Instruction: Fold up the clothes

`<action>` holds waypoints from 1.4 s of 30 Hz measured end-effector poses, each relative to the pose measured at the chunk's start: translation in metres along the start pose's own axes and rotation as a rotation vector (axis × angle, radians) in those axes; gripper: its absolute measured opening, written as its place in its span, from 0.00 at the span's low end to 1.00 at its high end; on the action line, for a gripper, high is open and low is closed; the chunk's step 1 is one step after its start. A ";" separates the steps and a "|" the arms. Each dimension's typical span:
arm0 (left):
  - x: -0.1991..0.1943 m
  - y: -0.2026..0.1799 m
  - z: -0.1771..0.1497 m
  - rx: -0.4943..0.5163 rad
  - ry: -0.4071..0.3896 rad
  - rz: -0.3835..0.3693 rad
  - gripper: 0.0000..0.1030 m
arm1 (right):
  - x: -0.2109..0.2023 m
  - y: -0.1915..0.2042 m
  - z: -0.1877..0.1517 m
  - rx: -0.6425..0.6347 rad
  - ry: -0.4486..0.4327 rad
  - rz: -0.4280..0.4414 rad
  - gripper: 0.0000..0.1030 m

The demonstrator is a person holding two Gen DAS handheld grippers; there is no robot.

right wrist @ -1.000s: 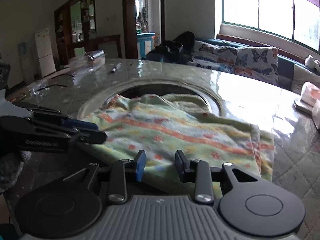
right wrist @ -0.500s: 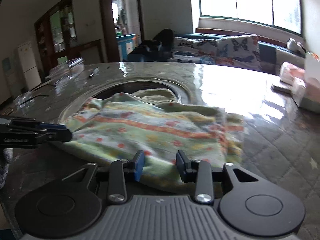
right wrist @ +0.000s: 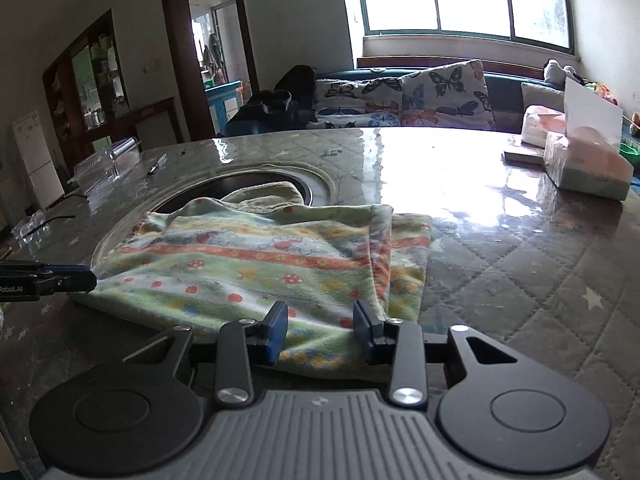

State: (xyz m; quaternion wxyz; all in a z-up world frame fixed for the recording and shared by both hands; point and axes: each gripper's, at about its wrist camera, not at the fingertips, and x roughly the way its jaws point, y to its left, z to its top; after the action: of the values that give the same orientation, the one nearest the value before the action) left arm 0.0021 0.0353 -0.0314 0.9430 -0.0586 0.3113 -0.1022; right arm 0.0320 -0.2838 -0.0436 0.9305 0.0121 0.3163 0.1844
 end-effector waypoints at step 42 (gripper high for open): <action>0.028 -0.009 0.042 0.034 -0.003 0.139 0.99 | 0.053 0.017 0.043 -0.066 0.020 0.025 0.77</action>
State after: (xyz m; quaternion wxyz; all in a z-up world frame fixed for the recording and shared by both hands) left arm 0.0480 0.0221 -0.0120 0.9492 -0.0211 0.3112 -0.0413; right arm 0.0905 -0.2449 -0.0381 0.9249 -0.0165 0.3189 0.2063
